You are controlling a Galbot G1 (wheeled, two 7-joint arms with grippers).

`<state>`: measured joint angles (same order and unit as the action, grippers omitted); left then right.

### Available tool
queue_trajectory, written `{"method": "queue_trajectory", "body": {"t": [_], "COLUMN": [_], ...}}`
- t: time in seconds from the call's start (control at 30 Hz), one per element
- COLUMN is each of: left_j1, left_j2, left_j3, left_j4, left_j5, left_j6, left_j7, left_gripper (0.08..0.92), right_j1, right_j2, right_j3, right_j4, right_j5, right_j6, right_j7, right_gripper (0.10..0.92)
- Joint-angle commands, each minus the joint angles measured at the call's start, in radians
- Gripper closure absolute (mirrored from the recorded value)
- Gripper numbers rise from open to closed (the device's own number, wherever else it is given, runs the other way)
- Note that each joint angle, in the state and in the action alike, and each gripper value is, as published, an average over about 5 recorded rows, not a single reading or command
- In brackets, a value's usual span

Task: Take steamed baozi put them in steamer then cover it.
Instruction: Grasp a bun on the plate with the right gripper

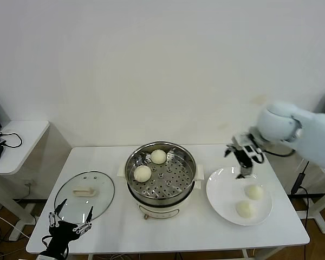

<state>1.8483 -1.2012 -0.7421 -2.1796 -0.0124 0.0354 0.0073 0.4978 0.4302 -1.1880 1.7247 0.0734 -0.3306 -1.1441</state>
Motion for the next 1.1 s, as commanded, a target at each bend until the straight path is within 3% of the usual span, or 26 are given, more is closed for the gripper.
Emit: {"method": "queue_trajectory", "body": {"t": [0.03, 0.33, 0.67, 1.1], "left_j1": [0.002, 0.014, 0.020, 0.015], "left_j2": [0.000, -0.006, -0.012, -0.017], "left_j3": [-0.002, -0.011, -0.016, -0.020], "left_j4": [0.003, 0.007, 0.009, 0.020], "left_j5": [0.000, 0.001, 0.003, 0.004], "left_j6": [0.002, 0.001, 0.002, 0.002], "left_j7": [0.001, 0.000, 0.000, 0.000], "left_gripper": [0.177, 0.177, 0.177, 0.177], "right_j1": [-0.518, -0.789, -0.825, -0.832], "right_j2": [-0.214, -0.137, 0.005, 0.083], "right_j3": [0.360, 0.588, 0.607, 0.612], "right_j4": [0.049, -0.012, -0.130, -0.222], "right_j5": [-0.164, -0.212, -0.235, -0.274], "right_j6": [0.035, 0.023, 0.009, 0.015], "right_j7": [-0.006, 0.025, 0.052, 0.077], "right_gripper": [0.203, 0.203, 0.202, 0.203]}}
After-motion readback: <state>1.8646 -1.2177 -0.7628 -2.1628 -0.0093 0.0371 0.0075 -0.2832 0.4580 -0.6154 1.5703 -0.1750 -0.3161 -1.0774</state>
